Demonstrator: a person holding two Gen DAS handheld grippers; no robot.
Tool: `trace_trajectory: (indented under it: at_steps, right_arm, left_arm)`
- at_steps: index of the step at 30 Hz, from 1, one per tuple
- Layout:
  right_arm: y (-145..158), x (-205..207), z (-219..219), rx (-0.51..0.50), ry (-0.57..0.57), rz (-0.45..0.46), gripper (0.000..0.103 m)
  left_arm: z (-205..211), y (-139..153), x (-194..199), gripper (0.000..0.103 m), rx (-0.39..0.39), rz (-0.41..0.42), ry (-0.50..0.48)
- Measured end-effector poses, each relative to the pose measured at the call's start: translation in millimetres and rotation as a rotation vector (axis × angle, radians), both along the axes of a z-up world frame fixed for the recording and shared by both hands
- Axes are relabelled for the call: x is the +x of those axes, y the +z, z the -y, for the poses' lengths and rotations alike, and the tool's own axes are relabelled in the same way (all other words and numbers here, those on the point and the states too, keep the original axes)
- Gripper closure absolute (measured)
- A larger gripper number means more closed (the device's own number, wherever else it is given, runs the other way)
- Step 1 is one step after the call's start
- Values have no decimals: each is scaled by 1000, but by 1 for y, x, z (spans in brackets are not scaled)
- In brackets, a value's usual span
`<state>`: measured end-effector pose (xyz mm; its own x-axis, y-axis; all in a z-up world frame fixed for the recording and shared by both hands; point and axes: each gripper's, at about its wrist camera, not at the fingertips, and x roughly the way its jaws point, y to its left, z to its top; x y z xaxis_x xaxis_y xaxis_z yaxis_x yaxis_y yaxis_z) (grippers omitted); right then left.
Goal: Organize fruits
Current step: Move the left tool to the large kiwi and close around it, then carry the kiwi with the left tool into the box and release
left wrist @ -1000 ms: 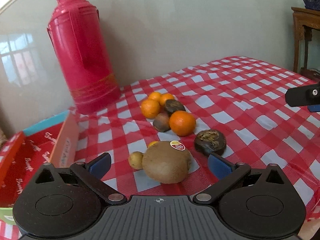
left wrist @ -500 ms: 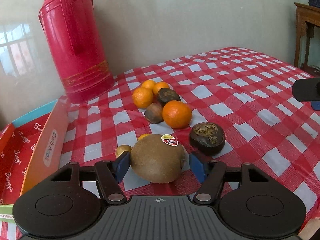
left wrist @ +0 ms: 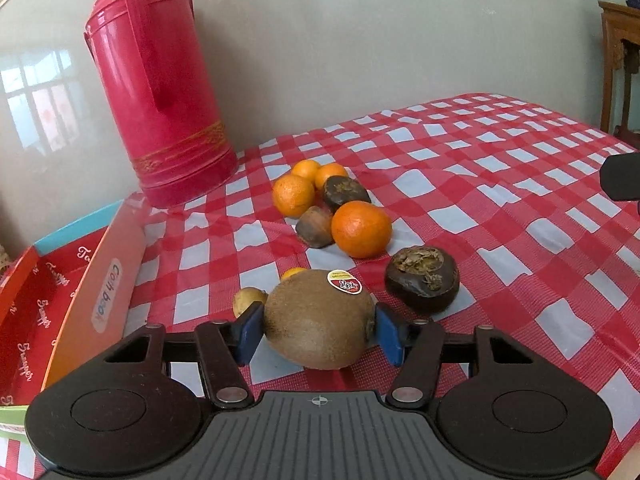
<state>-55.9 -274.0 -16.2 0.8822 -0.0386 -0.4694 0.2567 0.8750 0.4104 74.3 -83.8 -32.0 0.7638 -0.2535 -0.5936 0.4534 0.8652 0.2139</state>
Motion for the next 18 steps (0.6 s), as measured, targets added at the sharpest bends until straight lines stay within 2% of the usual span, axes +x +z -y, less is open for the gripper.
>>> trace_trajectory:
  at_steps: [9,18]
  right_arm:
    - [0,1,-2,-6,2,-6,6]
    - [-2,3,-4,-18,-8,-17,6]
  left_arm:
    - [-1,1,-3,45,-13,-1,1]
    - [-4,10,-14,45,-1,70,-3]
